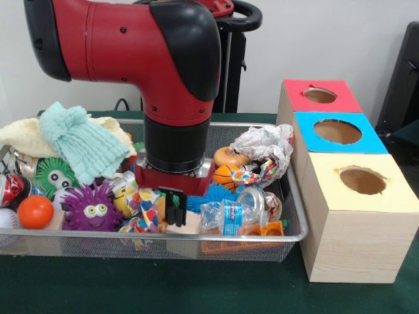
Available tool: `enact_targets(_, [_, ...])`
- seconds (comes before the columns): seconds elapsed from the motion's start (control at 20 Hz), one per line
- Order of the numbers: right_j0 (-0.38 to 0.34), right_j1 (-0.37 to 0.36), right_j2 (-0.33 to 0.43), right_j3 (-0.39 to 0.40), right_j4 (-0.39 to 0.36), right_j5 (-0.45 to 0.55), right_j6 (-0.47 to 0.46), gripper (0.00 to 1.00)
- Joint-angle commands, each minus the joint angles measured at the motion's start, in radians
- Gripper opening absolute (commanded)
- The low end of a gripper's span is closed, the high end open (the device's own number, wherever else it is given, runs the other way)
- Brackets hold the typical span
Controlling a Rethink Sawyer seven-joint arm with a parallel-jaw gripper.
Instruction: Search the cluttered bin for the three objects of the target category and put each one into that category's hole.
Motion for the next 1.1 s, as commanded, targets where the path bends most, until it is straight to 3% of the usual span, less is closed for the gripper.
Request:
enact_targets(0.05, [-0.03,0.015,0.022,0.024,-0.049,-0.013,-0.133,0.0])
enact_targets(0.2, [-0.036,0.017,0.03,0.017,-0.053,-0.004,-0.155,0.0])
enact_targets(0.25, [-0.037,0.019,0.032,0.013,-0.052,0.0,-0.157,1.0])
enact_targets(0.85, [-0.019,0.047,0.018,-0.03,-0.033,0.094,-0.133,1.0])
enact_targets(1.1, [-0.035,0.022,0.026,0.005,-0.026,0.104,-0.159,1.0])
